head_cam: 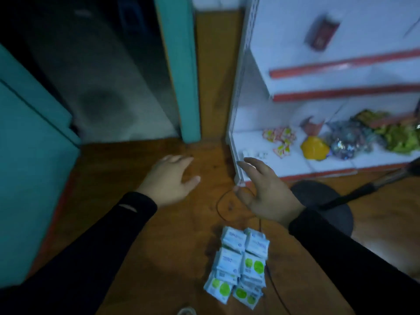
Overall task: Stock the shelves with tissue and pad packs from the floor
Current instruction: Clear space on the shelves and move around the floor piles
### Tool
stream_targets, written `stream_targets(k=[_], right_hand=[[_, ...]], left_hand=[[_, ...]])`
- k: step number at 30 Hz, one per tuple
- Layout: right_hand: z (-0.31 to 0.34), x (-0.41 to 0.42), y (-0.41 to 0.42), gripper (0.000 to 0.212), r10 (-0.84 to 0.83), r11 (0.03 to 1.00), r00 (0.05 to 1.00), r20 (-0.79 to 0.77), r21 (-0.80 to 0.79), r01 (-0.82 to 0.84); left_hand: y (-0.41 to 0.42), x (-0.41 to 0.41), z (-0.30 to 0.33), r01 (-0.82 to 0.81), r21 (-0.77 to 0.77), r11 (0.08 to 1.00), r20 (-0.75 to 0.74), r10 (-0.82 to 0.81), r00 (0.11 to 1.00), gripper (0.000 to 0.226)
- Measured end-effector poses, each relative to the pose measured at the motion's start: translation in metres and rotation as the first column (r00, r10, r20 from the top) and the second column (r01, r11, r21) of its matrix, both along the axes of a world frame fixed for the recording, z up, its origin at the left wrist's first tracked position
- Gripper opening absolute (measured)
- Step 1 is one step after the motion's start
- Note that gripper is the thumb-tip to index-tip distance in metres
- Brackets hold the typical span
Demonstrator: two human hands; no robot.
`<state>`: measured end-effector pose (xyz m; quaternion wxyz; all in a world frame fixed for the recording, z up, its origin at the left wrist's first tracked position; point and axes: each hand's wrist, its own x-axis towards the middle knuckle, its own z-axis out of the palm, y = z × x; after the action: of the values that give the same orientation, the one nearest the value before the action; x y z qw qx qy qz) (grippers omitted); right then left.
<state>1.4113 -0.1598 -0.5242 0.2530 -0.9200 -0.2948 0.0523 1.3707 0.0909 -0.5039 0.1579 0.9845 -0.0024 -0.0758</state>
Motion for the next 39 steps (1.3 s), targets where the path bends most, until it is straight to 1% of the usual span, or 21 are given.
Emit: stream_targets(k=[3,7,10,14,17,19,22,25,28,33,35,37,39], right_hand=[[0.105,-0.011,0.042,0.061,0.079,0.993,0.981,0.175,0.072,-0.093],[0.219,-0.047,0.079,0.064,0.139,0.972,0.936,0.324,0.134,-0.191],[0.280,-0.089,0.091,0.063,0.202,0.934,0.882,0.426,0.188,-0.305],[0.335,-0.162,0.111,0.063,0.323,0.862,0.810,0.489,0.201,-0.465],[0.373,-0.227,0.139,0.062,0.428,0.783,0.739,0.520,0.196,-0.591],[0.398,-0.274,0.157,0.062,0.497,0.712,0.685,0.533,0.200,-0.672],[0.434,-0.349,0.182,0.063,0.583,0.557,0.583,0.565,0.245,-0.794],[0.462,-0.427,0.204,0.059,0.629,0.387,0.482,0.611,0.292,-0.875],[0.482,-0.513,0.218,0.063,0.678,0.242,0.350,0.646,0.254,-0.937],[0.497,-0.666,0.231,0.068,0.742,0.022,0.152,0.653,0.204,-0.979],[0.498,-0.729,0.235,0.068,0.749,-0.060,0.080,0.658,0.188,-0.980],[0.498,-0.785,0.236,0.067,0.749,-0.122,0.017,0.662,0.163,-0.979],[0.499,-0.841,0.237,0.067,0.744,-0.184,-0.042,0.667,0.143,-0.973]], left_hand=[[0.038,-0.037,0.106,-0.085,0.059,0.995,0.187,0.073,0.980,0.064],[0.065,-0.117,0.222,-0.254,0.126,0.959,0.333,0.201,0.921,0.071],[0.065,-0.199,0.290,-0.395,0.148,0.907,0.442,0.297,0.846,0.075],[0.047,-0.327,0.358,-0.604,0.153,0.782,0.540,0.446,0.714,0.067],[0.028,-0.433,0.399,-0.741,0.163,0.651,0.570,0.551,0.610,0.063],[0.013,-0.505,0.424,-0.825,0.168,0.540,0.590,0.615,0.523,0.064],[-0.017,-0.613,0.454,-0.930,0.144,0.339,0.644,0.681,0.348,0.070],[-0.049,-0.716,0.475,-0.985,0.130,0.115,0.695,0.698,0.174,0.074],[-0.088,-0.807,0.487,-0.990,0.112,-0.080,0.721,0.692,0.026,0.071],[-0.154,-0.941,0.494,-0.937,0.089,-0.336,0.730,0.662,-0.168,0.075],[-0.173,-0.995,0.492,-0.905,0.077,-0.418,0.718,0.653,-0.241,0.071],[-0.184,-1.044,0.489,-0.876,0.086,-0.475,0.709,0.646,-0.281,0.066],[-0.192,-1.091,0.488,-0.849,0.116,-0.516,0.695,0.652,-0.302,0.066]])
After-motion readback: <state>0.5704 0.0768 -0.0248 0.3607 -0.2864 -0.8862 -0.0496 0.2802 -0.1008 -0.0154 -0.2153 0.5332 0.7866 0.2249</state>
